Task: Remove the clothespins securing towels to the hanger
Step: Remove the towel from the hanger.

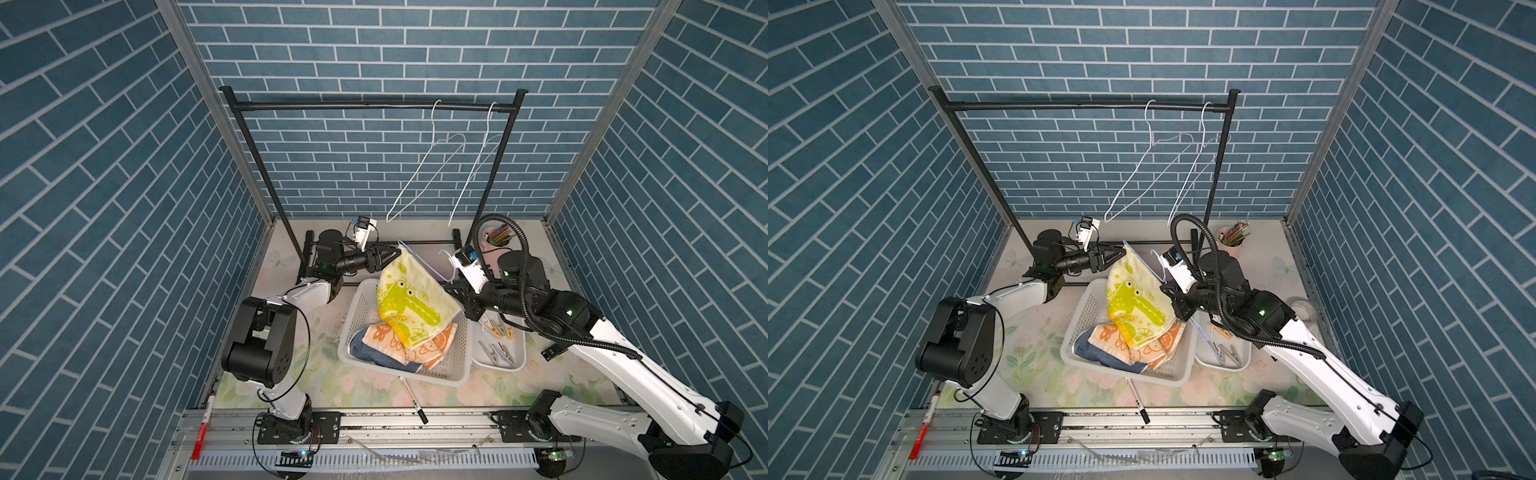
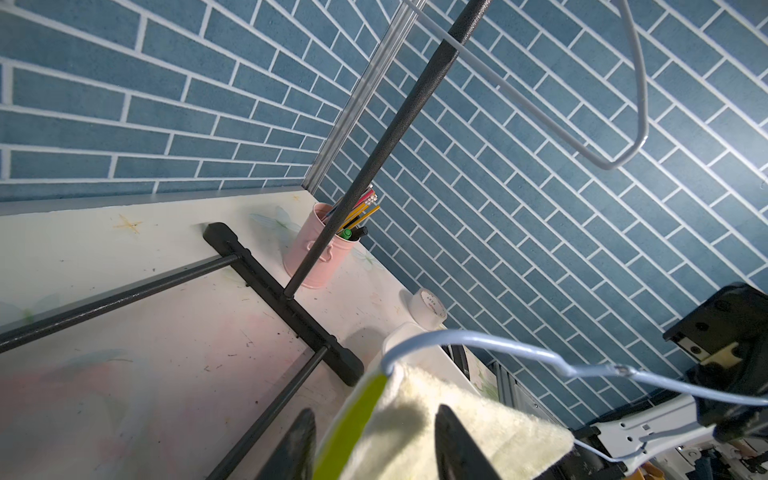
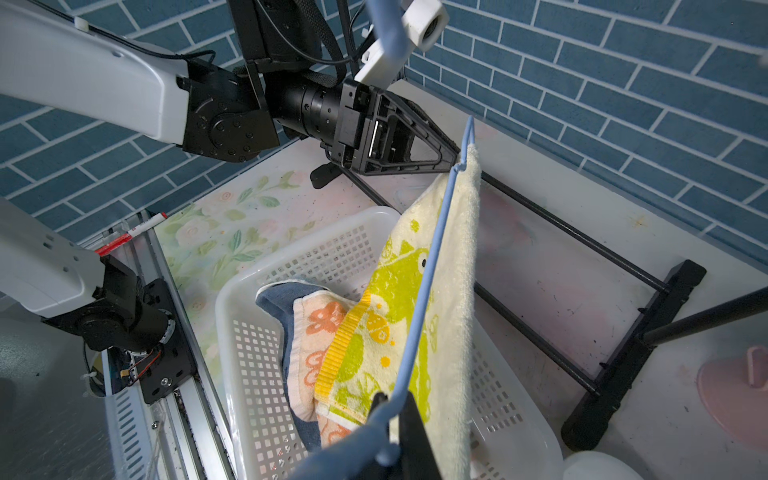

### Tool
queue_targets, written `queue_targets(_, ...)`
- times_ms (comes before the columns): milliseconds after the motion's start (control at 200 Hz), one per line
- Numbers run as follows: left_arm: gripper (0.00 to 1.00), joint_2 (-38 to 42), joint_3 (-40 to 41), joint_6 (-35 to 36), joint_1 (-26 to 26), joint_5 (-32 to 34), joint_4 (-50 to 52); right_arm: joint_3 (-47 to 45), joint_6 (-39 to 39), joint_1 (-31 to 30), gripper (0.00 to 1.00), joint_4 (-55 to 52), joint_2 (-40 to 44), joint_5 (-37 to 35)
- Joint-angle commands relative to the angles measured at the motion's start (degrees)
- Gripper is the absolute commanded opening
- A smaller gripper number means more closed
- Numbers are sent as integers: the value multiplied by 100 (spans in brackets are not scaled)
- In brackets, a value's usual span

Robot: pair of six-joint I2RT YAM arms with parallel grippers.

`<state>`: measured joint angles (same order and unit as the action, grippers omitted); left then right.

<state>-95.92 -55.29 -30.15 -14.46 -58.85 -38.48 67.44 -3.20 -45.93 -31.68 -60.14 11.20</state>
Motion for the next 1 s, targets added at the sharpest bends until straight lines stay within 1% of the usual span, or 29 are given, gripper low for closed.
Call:
queue_targets(0,44,-17,-119,-48,-25,-162,-195,-20,-150,33,0,226,29,3)
queue_targets(115,40,47,-53,-23,-30,-173,-215,-19,-146,38,0,223,1,-57)
queue_targets(205,34,73,-43,16,-37,-203,-121,-8,-146,41,0,230,-26,-83)
queue_targets(390,29,166,-8,184,-98,-227,70,-27,-164,47,0,297,-41,-67)
queue_targets(460,30,197,-22,289,-143,-217,199,-37,-172,54,0,319,-38,-57)
queue_targets(525,38,206,-30,446,-185,-161,384,-38,-172,51,0,326,-37,-20)
queue_targets(555,39,205,-50,540,-204,-139,511,-38,-187,46,0,338,-36,-5)
queue_targets(705,40,145,-273,1042,-278,-9,1243,-55,-212,49,0,417,-24,91)
queue_targets(795,39,135,-358,1222,-319,21,1480,-63,-207,49,0,424,-16,86)
queue_targets(945,30,170,-395,1359,-329,60,1656,-73,-207,47,0,431,-29,84)
queue_targets(995,24,204,-403,1421,-324,81,1727,-80,-207,50,0,438,-29,84)
